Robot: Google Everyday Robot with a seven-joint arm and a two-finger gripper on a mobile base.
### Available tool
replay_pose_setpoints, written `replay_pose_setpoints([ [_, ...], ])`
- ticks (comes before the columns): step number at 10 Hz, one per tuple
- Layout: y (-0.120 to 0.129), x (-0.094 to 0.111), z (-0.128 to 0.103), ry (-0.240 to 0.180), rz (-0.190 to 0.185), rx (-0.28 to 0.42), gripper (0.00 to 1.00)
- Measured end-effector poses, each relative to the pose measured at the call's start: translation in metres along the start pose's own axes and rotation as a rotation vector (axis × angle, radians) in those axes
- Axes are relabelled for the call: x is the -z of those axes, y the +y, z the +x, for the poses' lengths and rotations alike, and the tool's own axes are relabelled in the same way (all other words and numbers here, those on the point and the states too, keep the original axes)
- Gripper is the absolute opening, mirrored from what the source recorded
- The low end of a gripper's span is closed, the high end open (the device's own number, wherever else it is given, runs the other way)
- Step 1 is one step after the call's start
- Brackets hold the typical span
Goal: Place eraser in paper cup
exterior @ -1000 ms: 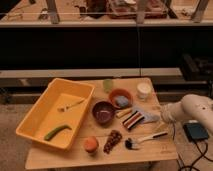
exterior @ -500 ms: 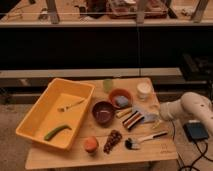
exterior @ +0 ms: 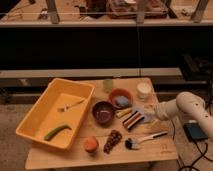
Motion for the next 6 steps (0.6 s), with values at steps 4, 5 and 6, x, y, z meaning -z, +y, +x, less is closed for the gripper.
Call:
replay_pose_setpoints([
  [4,-0.001,-0.022,-0.005,-0.030,-0.007,0.014,0.72],
  [5,-0.002,-0.025,-0.006,-0.033,-0.007,0.017,0.72],
  [6,-0.004,-0.031,-0.006,-0.034,-0.010,0.022,0.72],
])
